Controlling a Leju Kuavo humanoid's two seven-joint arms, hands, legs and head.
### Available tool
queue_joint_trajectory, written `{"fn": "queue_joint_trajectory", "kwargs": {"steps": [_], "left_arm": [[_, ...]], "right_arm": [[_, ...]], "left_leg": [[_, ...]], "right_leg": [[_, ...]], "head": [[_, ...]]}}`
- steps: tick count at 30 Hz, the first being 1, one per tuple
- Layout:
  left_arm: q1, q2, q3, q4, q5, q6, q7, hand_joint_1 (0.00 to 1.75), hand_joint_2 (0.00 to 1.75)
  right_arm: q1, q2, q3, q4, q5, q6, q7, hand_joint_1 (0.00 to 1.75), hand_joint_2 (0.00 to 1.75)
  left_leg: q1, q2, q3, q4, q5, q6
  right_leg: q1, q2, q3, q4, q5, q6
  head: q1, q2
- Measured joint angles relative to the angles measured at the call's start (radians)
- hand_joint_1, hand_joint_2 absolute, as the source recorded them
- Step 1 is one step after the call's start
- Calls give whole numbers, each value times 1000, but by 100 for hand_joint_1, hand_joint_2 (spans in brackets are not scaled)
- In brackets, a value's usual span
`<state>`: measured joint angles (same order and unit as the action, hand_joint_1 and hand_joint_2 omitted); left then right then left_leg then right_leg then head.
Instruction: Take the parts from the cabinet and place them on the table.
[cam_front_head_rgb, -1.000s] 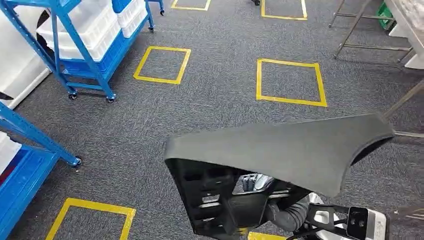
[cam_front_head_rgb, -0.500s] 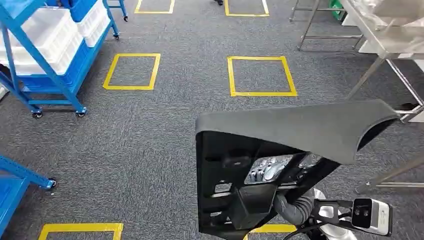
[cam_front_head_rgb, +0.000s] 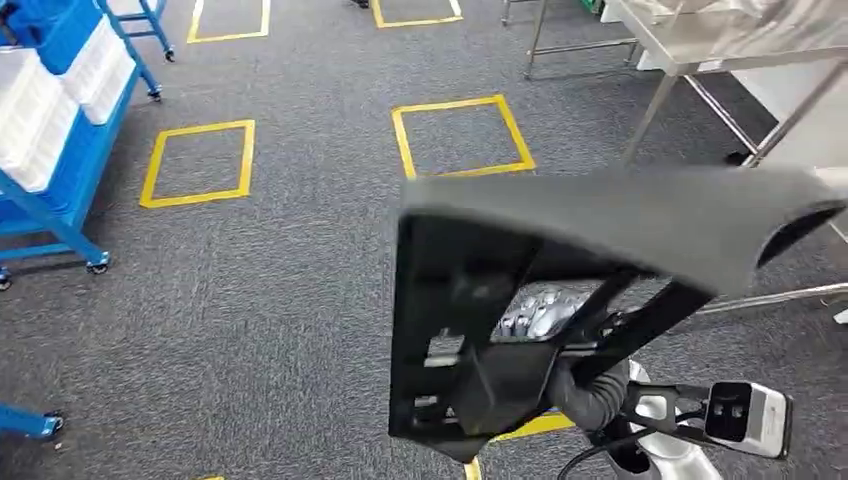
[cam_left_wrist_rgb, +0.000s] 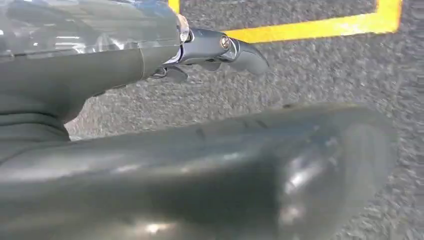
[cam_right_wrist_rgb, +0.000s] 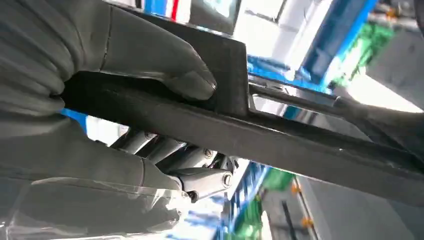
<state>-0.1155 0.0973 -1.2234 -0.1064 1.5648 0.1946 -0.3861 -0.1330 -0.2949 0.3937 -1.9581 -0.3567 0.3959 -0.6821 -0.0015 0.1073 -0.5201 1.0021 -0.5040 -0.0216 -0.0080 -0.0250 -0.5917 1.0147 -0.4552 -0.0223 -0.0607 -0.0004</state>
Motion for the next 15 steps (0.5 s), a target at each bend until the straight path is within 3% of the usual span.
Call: {"fn": "queue_joint_trajectory", "kwargs": {"steps": [1, 2, 4, 5, 6, 7, 8, 9, 10, 11, 14, 15], "left_arm": [[-2, -1, -1, 0, 0, 0, 0, 0, 0], [-1, 0, -1, 0, 1, 1, 0, 0, 0], [7, 0, -1, 0, 4, 3, -2, 0, 0], [11, 0, -1, 0, 4, 3, -4, 0, 0], [12, -1, -2, 0, 4, 3, -7, 0, 0], [12, -2, -2, 0, 4, 3, -9, 0, 0], [11, -2, -2, 0, 4, 3, -13, 0, 0], [11, -2, -2, 0, 3, 3, -16, 0, 0], [11, -2, -2, 0, 3, 3, -18, 0, 0], [13, -2, -2, 0, 3, 3, -19, 0, 0], [16, -2, -2, 0, 4, 4, -19, 0, 0], [14, -2, -2, 0, 4, 5, -20, 0, 0]], "right_arm": [[-11, 0, 12, 0, -5, -10, 0, 164, 175], [-16, -2, 22, 0, -4, -15, 1, 164, 175], [-10, -2, 40, 0, 3, -25, 0, 164, 175], [-4, -2, 48, 0, 8, -29, -2, 164, 175], [-1, -2, 54, 0, 12, -29, -3, 164, 175], [-1, -2, 62, 0, 17, -29, -5, 164, 175], [0, -2, 68, 0, 20, -29, -6, 164, 175], [0, -2, 73, 0, 20, -30, -8, 164, 175], [1, -2, 77, 0, 22, -30, -10, 164, 175], [0, -2, 81, 0, 23, -31, -10, 164, 175], [12, -2, 89, 0, 26, -30, -11, 164, 175], [12, -2, 90, 0, 26, -29, -11, 164, 175]], "left_leg": [[4, -55, -12, 36, -27, -5], [6, -82, -42, 103, -67, -7], [6, -99, -121, 267, -137, -11], [6, -99, -146, 313, -144, -12], [6, -100, -149, 312, -126, -11], [6, -101, -132, 265, -88, -9], [8, -107, -94, 176, -34, -7], [11, -128, -57, 92, 10, -6], [17, -196, -31, 31, 17, -2], [21, -223, -27, 8, 14, 0], [11, -187, -26, 12, 17, 18], [21, -174, -24, -5, 25, 29]], "right_leg": [[0, 9, 0, -1, 1, -3], [0, 17, -1, -1, 1, -9], [3, 41, -3, 0, 2, -13], [4, 53, -3, 1, 2, -13], [4, 66, -3, 3, 2, -13], [4, 80, -3, 5, 1, -12], [4, 94, -2, 8, 0, -11], [3, 106, -1, 10, -1, -8], [1, 117, -5, 11, -2, -5], [5, 130, -13, 20, 0, 2], [-7, 171, -24, 7, 15, 27], [-2, 179, -26, 8, 15, 34]], "head": [[0, 0], [0, 0], [0, 0], [0, 0], [0, 0], [0, 0], [0, 0], [0, 0], [0, 0], [0, 0], [0, 0], [0, 0]]}}
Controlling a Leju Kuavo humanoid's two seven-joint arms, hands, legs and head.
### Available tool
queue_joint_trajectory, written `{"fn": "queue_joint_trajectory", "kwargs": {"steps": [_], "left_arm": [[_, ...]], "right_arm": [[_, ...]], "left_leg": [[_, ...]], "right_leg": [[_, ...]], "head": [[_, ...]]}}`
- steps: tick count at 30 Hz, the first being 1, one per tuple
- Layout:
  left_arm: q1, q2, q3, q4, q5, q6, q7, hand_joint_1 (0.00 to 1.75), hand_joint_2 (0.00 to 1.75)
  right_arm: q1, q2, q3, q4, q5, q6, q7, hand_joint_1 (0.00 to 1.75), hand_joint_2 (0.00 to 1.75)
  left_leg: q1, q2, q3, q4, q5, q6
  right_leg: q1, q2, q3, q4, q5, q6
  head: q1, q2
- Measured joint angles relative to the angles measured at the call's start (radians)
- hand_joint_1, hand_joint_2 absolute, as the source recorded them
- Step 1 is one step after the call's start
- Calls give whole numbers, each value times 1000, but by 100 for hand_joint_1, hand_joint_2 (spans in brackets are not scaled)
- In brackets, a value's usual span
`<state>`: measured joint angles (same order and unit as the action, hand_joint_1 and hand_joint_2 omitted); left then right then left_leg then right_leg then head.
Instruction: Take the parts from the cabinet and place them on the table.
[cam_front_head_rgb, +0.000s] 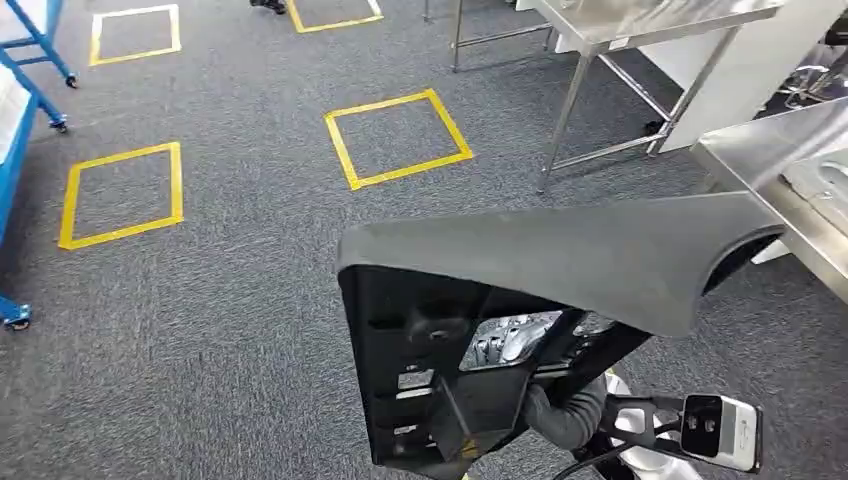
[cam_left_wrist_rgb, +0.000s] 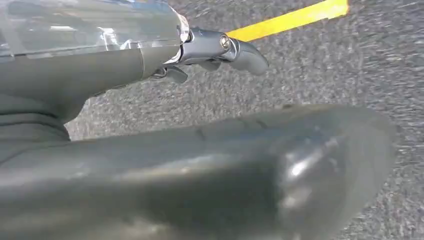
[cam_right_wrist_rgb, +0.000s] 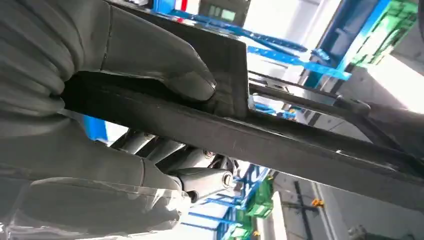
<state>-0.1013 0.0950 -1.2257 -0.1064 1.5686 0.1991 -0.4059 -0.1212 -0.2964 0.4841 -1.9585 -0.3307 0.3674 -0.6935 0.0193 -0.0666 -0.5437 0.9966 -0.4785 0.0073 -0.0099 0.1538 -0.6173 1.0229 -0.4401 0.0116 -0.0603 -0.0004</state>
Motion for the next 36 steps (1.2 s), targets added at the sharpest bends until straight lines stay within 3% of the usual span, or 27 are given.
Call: {"fn": "queue_joint_trajectory", "kwargs": {"steps": [1, 2, 3, 5, 6, 7, 9, 10, 11, 15, 16, 17, 18, 20, 21, 22, 24, 25, 26, 27, 30, 31, 32, 33, 35, 36], "left_arm": [[-4, 0, 0, 0, 0, 0, 0, 0, 0], [-4, 0, 0, 0, 0, 1, -2, 0, 0], [-2, 0, 0, 0, 0, 2, -2, 0, 0], [3, 0, 2, 0, 0, 6, 2, 0, 0], [4, 0, 3, 0, 0, 10, 3, 0, 0], [2, 0, 3, 0, 0, 11, 5, 0, 0], [-5, 0, 4, 0, 1, 11, 7, 0, 0], [-8, 0, 4, 0, 1, 11, 8, 0, 0], [-9, 0, 4, 0, 1, 11, 9, 0, 0], [-15, -1, 4, 0, 0, 10, 11, 0, 0], [-17, 0, 4, 0, -1, 10, 11, 0, 0], [-20, 0, 4, 0, -1, 10, 11, 0, 0], [-20, 0, 4, 0, -1, 10, 11, 0, 0], [-15, 2, 4, 0, 0, 13, 13, 0, 0], [-11, 2, 4, 0, 0, 13, 16, 0, 0], [-9, 2, 4, 0, 1, 14, 17, 0, 0], [-11, 2, 4, 0, 1, 15, 17, 0, 0], [-11, 2, 4, 0, 1, 16, 17, 0, 0], [-11, 2, 4, 0, 1, 16, 17, 0, 0], [-10, 2, 4, 0, 1, 16, 17, 0, 0], [-10, 2, 5, 0, 1, 15, 19, 0, 0], [-12, 2, 6, 0, 1, 13, 19, 0, 0], [-14, 2, 7, 0, 1, 13, 19, 0, 0], [-13, 2, 9, 0, 1, 13, 20, 0, 0], [-7, 2, 12, 0, 1, 11, 23, 0, 0], [-6, 2, 13, 0, 1, 10, 26, 0, 0]], "right_arm": [[2, 0, 0, 0, 0, 1, -1, 164, 175], [-2, 0, 1, 0, -1, 3, -1, 164, 175], [-6, 2, 3, 1, -6, 7, -1, 164, 175], [-13, 2, 7, 6, -23, 11, 3, 164, 175], [-24, 2, 8, 11, -43, 10, 10, 164, 175], [-40, 2, 10, 17, -63, 8, 16, 164, 175], [-79, 2, 10, 26, -100, -2, 33, 164, 175], [-100, 2, 11, 29, -110, -8, 45, 164, 175], [-120, 2, 12, 33, -116, -15, 56, 164, 175], [-152, 2, 18, 39, -134, -52, 75, 164, 175], [-153, 1, 18, 40, -135, -56, 75, 164, 175], [-159, -1, 18, 40, -137, -58, 72, 164, 175], [-163, -2, 20, 42, -138, -59, 72, 164, 175], [-161, -2, 24, 43, -138, -60, 70, 164, 175], [-158, -2, 26, 46, -138, -60, 68, 164, 175], [-156, -2, 28, 48, -138, -57, 65, 164, 175], [-156, -2, 31, 48, -138, -55, 63, 164, 175], [-156, -2, 32, 48, -138, -54, 62, 164, 175], [-156, -2, 34, 49, -137, -54, 62, 164, 175], [-158, -2, 35, 50, -136, -54, 63, 164, 175], [-153, -2, 39, 50, -136, -50, 61, 164, 175], [-153, -2, 38, 50, -136, -47, 61, 164, 175], [-154, -2, 38, 50, -136, -46, 60, 164, 175], [-158, -2, 38, 52, -136, -45, 60, 164, 175], [-160, 5, 39, 53, -136, -43, 64, 164, 175], [-160, 5, 39, 56, -136, -43, 67, 164, 175]], "left_leg": [[-3, 17, 6, -5, 5, 7], [-5, 29, 6, -8, 8, 12], [-9, 45, 4, -8, 6, 15], [-14, 77, 3, -8, 4, 19], [-15, 92, 3, -7, 3, 19], [-16, 106, 3, -7, 3, 19], [-17, 129, 7, -7, 1, 15], [-19, 137, 12, -7, -2, 11], [-26, 147, 11, -5, -6, 5], [-27, 182, 19, -5, -10, -14], [-23, 174, 17, -5, -19, -20], [-18, 129, 7, 33, -45, -26], [-16, 98, -27, 110, -87, -30], [-15, 77, -108, 273, -152, -36], [-15, 76, -134, 318, -156, -37], [-15, 76, -135, 307, -132, -37], [-11, 66, -78, 166, -38, -36], [-6, 37, -38, 73, 12, -36], [0, -15, -20, 38, 4, -32], [2, -24, -11, 10, 0, -27], [-6, 7, -15, 17, 2, -7], [2, 20, -11, 5, 9, 5], [-2, 30, -9, 1, 10, 9], [-3, 43, -9, 1, 10, 16], [-9, 70, -10, 2, 8, 19], [-10, 83, -10, 2, 7, 20]], "right_leg": [[4, -55, -8, 16, -14, -1], [7, -105, -32, 67, -51, -1], [5, -130, -71, 147, -93, 1], [1, -145, -139, 294, -147, 4], [-1, -148, -147, 312, -142, 5], [-3, -150, -129, 281, -116, 5], [-3, -170, -31, 108, -36, 1], [1, -214, 27, 12, -10, -6], [16, -233, 35, -12, -25, -8], [13, -189, 28, -18, -16, -26], [6, -180, 37, -25, -12, -31], [4, -174, 39, -27, -12, -33], [4, -164, 39, -27, -12, -37], [5, -144, 38, -26, -13, -40], [5, -130, 39, -25, -13, -40], [5, -116, 40, -24, -13, -40], [3, -89, 42, -19, -16, -36], [2, -78, 43, -15, -19, -31], [2, -68, 39, -12, -22, -27], [5, -54, 29, -2, -21, -22], [-2, -21, 19, -10, -11, 1], [-4, -28, 16, -4, -19, 4], [3, -85, 6, 21, -37, 6], [4, -121, -25, 82, -74, 9], [0, -145, -103, 243, -141, 14], [-1, -147, -128, 294, -151, 14]], "head": [[0, 0], [0, 0], [0, 0], [0, 0], [0, 0], [0, 0], [0, 0], [0, 0], [0, 0], [0, 0], [0, 0], [0, 0], [0, 0], [0, 0], [0, 0], [0, 0], [0, 0], [0, 0], [0, 0], [0, 0], [0, 0], [0, 0], [0, 0], [0, 0], [0, 0], [0, 0]]}}
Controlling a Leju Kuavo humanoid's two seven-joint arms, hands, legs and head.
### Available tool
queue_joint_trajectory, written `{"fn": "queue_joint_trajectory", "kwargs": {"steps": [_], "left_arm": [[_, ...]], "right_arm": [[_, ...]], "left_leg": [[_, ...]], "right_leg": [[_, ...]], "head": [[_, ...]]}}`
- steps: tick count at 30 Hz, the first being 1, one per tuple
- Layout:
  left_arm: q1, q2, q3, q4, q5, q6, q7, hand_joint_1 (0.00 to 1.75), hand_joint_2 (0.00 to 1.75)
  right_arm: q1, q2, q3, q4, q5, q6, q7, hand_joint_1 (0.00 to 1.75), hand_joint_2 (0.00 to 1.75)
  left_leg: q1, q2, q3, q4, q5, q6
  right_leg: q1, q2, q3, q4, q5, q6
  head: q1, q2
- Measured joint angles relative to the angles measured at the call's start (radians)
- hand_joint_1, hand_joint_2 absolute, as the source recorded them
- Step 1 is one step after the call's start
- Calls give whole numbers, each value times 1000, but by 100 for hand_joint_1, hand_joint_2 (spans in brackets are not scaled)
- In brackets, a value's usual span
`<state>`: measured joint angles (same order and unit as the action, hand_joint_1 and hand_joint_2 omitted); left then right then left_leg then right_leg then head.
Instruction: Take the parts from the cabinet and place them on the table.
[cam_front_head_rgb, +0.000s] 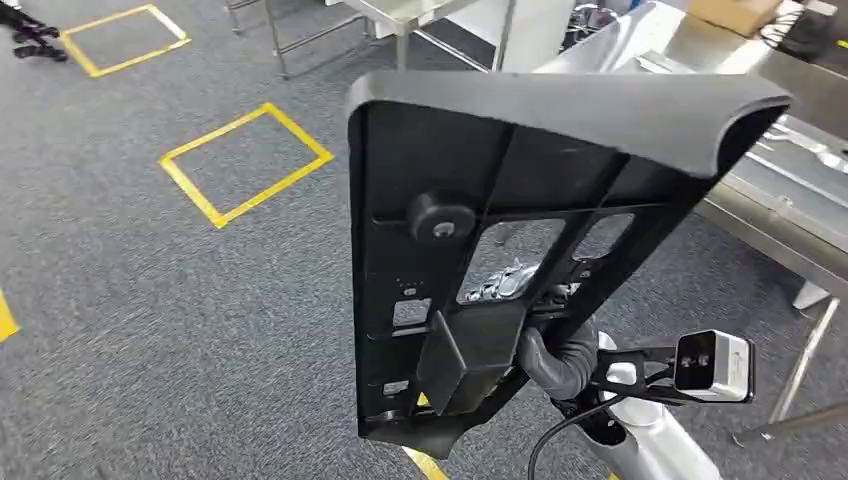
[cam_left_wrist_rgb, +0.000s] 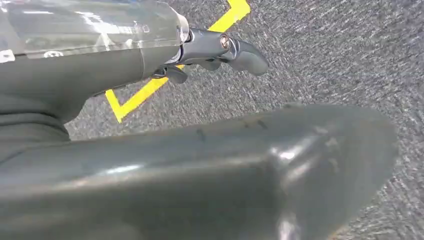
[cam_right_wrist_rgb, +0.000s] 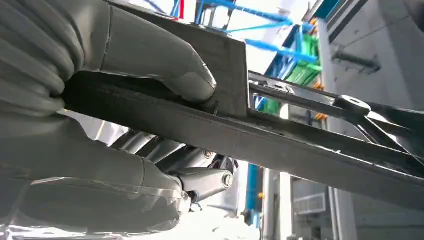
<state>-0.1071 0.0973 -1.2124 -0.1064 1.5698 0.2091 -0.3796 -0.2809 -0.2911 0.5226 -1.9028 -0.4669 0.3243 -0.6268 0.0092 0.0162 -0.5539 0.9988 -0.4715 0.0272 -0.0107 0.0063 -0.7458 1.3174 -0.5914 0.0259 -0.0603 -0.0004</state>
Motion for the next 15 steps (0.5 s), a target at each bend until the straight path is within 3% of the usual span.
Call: {"fn": "queue_joint_trajectory", "kwargs": {"steps": [1, 2, 3, 4, 5, 6, 9, 10, 11, 12, 14, 15], "left_arm": [[-1, 0, 2, 0, 0, -1, 1, 0, 0], [-2, 0, 5, 0, 0, -3, 1, 0, 0], [-5, 0, 7, 0, 0, -3, 2, 0, 0], [-6, 0, 8, 0, -1, -3, 2, 0, 0], [-6, 0, 9, 0, -2, -4, 2, 0, 0], [-5, 0, 10, 0, -2, -4, 2, 0, 0], [-7, 0, 13, 0, -1, -4, 5, 0, 0], [-9, 0, 15, 0, -1, -4, 6, 0, 0], [-11, 3, 15, 0, -1, -4, 7, 0, 0], [-10, 3, 15, 0, -1, -4, 9, 0, 0], [-5, 7, 16, 0, 0, -4, 11, 0, 0], [-2, 8, 17, 0, 0, -4, 11, 0, 0]], "right_arm": [[0, 0, 0, 2, 0, 0, 2, 164, 175], [0, 0, 0, 3, 0, 0, 7, 164, 175], [0, 0, 0, 3, 0, 0, 9, 164, 175], [-2, 0, -1, 2, 0, 1, 10, 164, 175], [-6, 0, -2, 2, 0, 3, 10, 164, 175], [-12, 0, -2, 3, 0, 5, 10, 164, 175], [-12, 0, -3, 3, 0, 8, 8, 164, 175], [-11, -1, -6, 2, 3, 10, 6, 164, 175], [-13, -3, -6, 1, 4, 10, 3, 164, 175], [-15, -3, -5, 1, 5, 12, 1, 164, 175], [-14, -3, -2, 2, 5, 13, -4, 164, 175], [-14, -4, 0, 3, 6, 12, -5, 164, 175]], "left_leg": [[-1, 11, 1, 0, -1, 0], [-1, 21, 2, 0, -3, 0], [-2, 32, 5, 0, -5, -2], [-3, 41, 10, 0, -8, -5], [-5, 50, 15, 0, -11, -8], [-13, 58, 13, 5, -16, -15], [-10, 91, 20, -1, -19, -26], [-12, 90, 21, 3, -26, -34], [-7, 45, 16, 25, -43, -40], [-5, 15, -9, 82, -79, -42], [-4, -7, -88, 243, -154, -48], [-4, -8, -123, 309, -170, -51]], "right_leg": [[-1, -2, -2, 3, 11, 0], [-1, -3, 18, -37, 43, -2], [0, -10, 60, -118, 88, -6], [3, -31, 114, -216, 131, -13], [11, -78, 152, -293, 139, -22], [24, -93, 157, -307, 133, -27], [26, -53, 150, -305, 134, -35], [13, -41, 156, -315, 141, -43], [12, -32, 158, -318, 143, -46], [10, -25, 158, -317, 143, -53], [9, -2, 158, -317, 143, -56], [10, 12, 158, -316, 143, -56]], "head": [[0, 0], [0, 0], [0, 0], [0, 0], [0, 0], [0, 0], [0, 0], [0, 0], [0, 0], [0, 0], [0, 0], [0, 0]]}}
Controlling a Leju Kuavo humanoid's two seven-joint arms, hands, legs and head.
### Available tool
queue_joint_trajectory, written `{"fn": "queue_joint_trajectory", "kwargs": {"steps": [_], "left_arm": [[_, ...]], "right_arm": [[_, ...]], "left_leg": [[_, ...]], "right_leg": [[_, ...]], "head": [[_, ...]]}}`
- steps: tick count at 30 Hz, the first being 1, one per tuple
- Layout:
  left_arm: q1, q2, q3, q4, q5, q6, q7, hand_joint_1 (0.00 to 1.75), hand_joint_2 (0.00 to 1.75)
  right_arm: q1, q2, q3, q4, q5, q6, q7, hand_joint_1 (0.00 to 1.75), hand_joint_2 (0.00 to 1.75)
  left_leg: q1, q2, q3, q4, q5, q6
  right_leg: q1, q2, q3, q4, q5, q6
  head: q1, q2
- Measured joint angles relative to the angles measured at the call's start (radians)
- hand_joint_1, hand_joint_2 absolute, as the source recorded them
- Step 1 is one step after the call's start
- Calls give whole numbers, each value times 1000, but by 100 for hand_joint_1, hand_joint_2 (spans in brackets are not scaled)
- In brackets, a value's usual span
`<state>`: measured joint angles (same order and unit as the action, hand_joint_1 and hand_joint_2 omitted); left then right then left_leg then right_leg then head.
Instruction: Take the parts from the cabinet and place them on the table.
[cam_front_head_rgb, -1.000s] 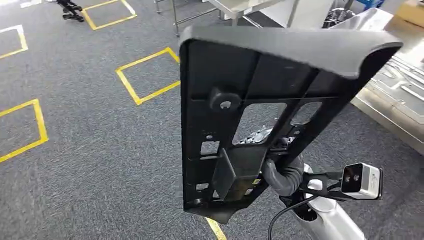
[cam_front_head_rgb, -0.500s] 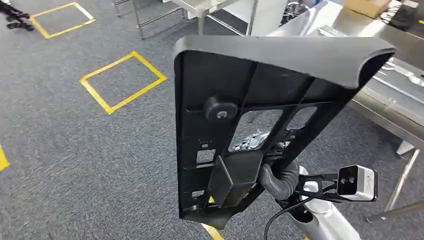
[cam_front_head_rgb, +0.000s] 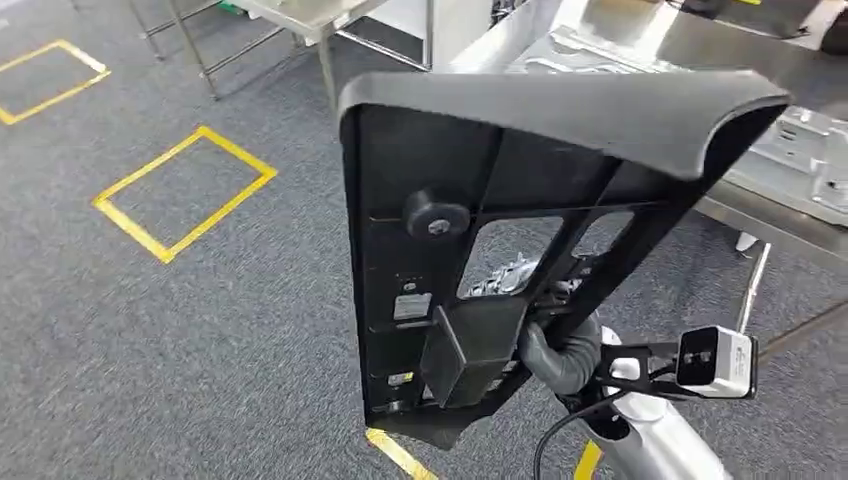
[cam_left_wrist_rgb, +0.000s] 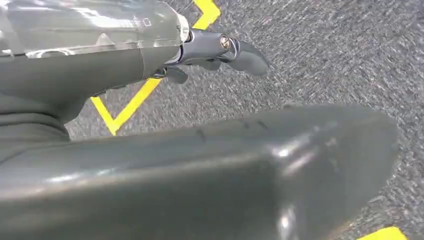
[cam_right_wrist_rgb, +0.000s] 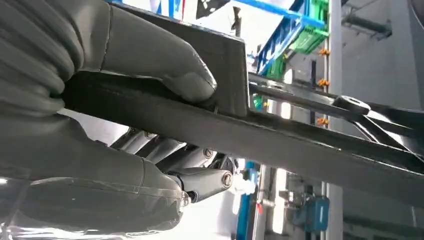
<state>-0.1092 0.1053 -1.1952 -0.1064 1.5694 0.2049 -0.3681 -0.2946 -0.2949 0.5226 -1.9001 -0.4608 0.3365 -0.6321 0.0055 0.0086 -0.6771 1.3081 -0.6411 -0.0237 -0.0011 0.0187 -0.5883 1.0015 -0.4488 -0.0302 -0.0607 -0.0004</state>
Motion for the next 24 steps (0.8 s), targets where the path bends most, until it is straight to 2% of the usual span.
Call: {"fn": "queue_joint_trajectory", "kwargs": {"steps": [1, 2, 3, 4, 5, 6, 8, 9, 10, 11, 12, 13, 14, 15, 16, 17, 18, 19, 20, 21, 22, 24], "left_arm": [[1, 1, 1, 0, 0, -1, 0, 0, 0], [0, 3, 1, 0, 0, -4, -1, 0, 0], [-1, 4, 1, 0, 0, -7, -3, 0, 0], [-2, 8, 1, 0, -1, -10, -3, 0, 0], [-1, 10, 1, 0, -1, -13, -3, 0, 0], [-1, 13, 1, 0, -1, -14, -3, 0, 0], [-2, 17, 1, 0, -1, -14, -3, 0, 0], [-5, 17, 1, 0, -1, -14, -3, 0, 0], [-8, 17, 1, 0, -1, -14, -3, 0, 0], [-11, 17, 1, 0, -1, -14, -3, 0, 0], [-11, 17, 1, 0, 0, -14, -4, 0, 0], [-9, 17, 3, 0, 0, -13, -5, 0, 0], [-5, 17, 4, 0, 0, -13, -6, 0, 0], [-3, 17, 5, 0, 0, -13, -6, 0, 0], [-3, 17, 5, 0, 0, -13, -6, 0, 0], [-3, 17, 6, 0, 0, -11, -6, 0, 0], [-4, 17, 6, 0, 0, -11, -6, 0, 0], [-4, 17, 7, 0, 0, -11, -6, 0, 0], [-4, 17, 8, 0, 0, -11, -7, 0, 0], [-3, 17, 11, 0, 0, -10, -7, 0, 0], [-2, 17, 15, 0, 0, -10, -8, 0, 0], [-3, 16, 20, 0, 0, -10, -15, 0, 0]], "right_arm": [[0, 0, 2, 0, 0, -4, 0, 164, 175], [0, 0, 2, 0, 0, -10, 0, 164, 175], [0, 0, 2, 0, 0, -14, 0, 164, 175], [0, 0, 3, 0, 1, -19, 0, 164, 175], [0, 0, 3, 0, 1, -23, 0, 164, 175], [-1, -1, 3, 0, 1, -25, -1, 164, 175], [2, -1, 3, 0, 0, -25, -6, 164, 175], [3, -1, 2, 0, -1, -24, -9, 164, 175], [2, -1, 2, 0, -3, -23, -10, 164, 175], [4, -1, 2, 0, -3, -20, -13, 164, 175], [-3, 0, 2, 2, -5, -19, -16, 164, 175], [-10, 4, 5, 3, -5, -16, -18, 164, 175], [-11, 5, 7, 6, -5, -15, -18, 164, 175], [-11, 6, 10, 9, -5, -15, -18, 164, 175], [-11, 6, 13, 13, -5, -15, -17, 164, 175], [-11, 6, 15, 16, -5, -15, -17, 164, 175], [-13, 6, 16, 18, -6, -15, -17, 164, 175], [-17, 6, 17, 18, -6, -16, -17, 164, 175], [-22, 6, 17, 18, -6, -16, -17, 164, 175], [-28, 6, 18, 18, -7, -17, -17, 164, 175], [-31, 6, 21, 19, -7, -19, -15, 164, 175], [-26, 6, 25, 20, -6, -22, -16, 164, 175]], "left_leg": [[1, 0, -14, 17, 10, -1], [2, 0, -4, -17, 45, -1], [4, -4, 27, -92, 95, 0], [7, -16, 66, -181, 144, 1], [11, -55, 99, -261, 179, 2], [14, -89, 111, -290, 165, 6], [8, -71, 111, -289, 165, 14], [5, -63, 112, -289, 166, 22], [13, -53, 115, -300, 173, 32], [15, -37, 119, -308, 178, 39], [14, -28, 120, -312, 179, 46], [12, -15, 119, -312, 179, 47], [11, -3, 119, -312, 178, 48], [10, 10, 119, -312, 177, 49], [10, 22, 119, -311, 176, 49], [10, 33, 120, -311, 175, 48], [10, 43, 122, -311, 173, 46], [10, 53, 125, -311, 171, 43], [10, 61, 130, -311, 168, 38], [3, 70, 133, -309, 163, 32], [1, 77, 132, -308, 161, 26], [1, 98, 137, -310, 159, 17]], "right_leg": [[0, 13, 1, 1, 0, 0], [-1, 26, 2, 2, -1, 1], [-2, 40, 5, 4, -2, 3], [-3, 53, 7, 6, -4, 6], [-3, 63, 7, 9, -7, 10], [2, 75, 1, 18, -9, 16], [-6, 95, -8, 16, -4, 28], [-10, 105, -9, 11, 0, 37], [-3, 115, -10, 11, 2, 45], [-6, 91, -12, 20, -8, 45], [-1, 34, -31, 58, -37, 48], [-5, 6, -69, 136, -80, 51], [-7, -5, -106, 215, -114, 54], [-10, -9, -140, 283, -137, 57], [-13, -12, -157, 317, -137, 61], [-16, -15, -149, 298, -114, 63], [-17, -20, -119, 240, -76, 62], [-18, -31, -71, 148, -32, 60], [-15, -62, -20, 55, 4, 54], [-2, -114, 3, 7, -5, 51], [1, -99, 0, 5, -2, 42], [5, -77, -6, 6, -3, 37]], "head": [[0, 0], [0, 0], [0, 0], [0, 0], [0, 0], [0, 0], [0, 0], [0, 0], [0, 0], [0, 0], [1, 0], [0, 0], [0, 0], [0, 0], [0, 0], [0, 0], [0, 0], [0, 0], [0, 0], [0, 0], [0, 0], [0, 0]]}}
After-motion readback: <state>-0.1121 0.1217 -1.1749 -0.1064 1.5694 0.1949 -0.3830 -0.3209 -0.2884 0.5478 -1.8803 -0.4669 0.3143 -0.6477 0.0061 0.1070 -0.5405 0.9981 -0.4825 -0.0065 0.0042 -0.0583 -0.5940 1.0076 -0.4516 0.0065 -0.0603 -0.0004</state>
